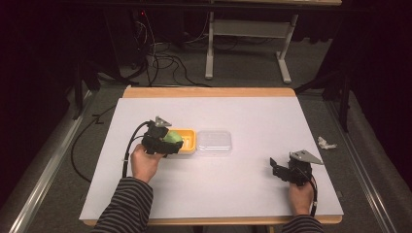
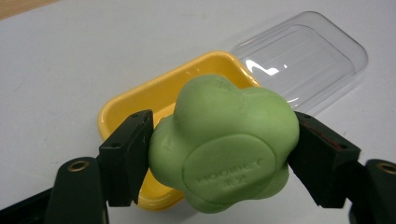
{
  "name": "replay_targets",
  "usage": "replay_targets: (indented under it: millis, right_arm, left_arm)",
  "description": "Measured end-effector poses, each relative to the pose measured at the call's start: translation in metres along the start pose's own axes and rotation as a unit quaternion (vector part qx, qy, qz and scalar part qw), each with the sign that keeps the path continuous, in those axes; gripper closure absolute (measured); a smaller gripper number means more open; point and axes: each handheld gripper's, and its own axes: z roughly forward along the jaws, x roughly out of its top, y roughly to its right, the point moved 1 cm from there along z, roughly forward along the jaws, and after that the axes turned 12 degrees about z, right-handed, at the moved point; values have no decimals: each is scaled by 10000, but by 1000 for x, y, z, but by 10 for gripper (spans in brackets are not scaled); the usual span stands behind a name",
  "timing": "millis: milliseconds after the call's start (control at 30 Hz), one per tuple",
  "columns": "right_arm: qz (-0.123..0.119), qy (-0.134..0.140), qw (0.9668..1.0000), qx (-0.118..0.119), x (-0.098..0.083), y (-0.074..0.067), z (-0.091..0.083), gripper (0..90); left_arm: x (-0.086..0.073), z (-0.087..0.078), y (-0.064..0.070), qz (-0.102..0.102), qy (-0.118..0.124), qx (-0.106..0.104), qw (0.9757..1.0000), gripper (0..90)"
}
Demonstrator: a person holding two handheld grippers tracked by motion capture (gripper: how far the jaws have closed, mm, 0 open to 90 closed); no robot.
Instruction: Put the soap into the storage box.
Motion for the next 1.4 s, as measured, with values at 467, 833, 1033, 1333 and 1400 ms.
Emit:
replay_targets:
  millis: [467,833,1033,1333,1400]
  right_arm:
    - [26,28,10000,12,0,0,0,202]
    - [40,35,10000,16,0,1,-1,201]
    - [14,18,10000,9,0,0,0,201]
    - [11,23,10000,12,0,0,0,201]
    - [13,22,10000,12,0,0,0,201]
  left_arm:
    - [-7,19,-2,-27,-72,183,9998,277]
    - [-9,30,-4,-103,-88,272,9995,277]
    - [-11,34,-6,-139,-74,313,9994,277]
    - [-13,41,-10,-167,-106,406,9990,276]
    - [-13,42,-10,-176,-111,393,9990,276]
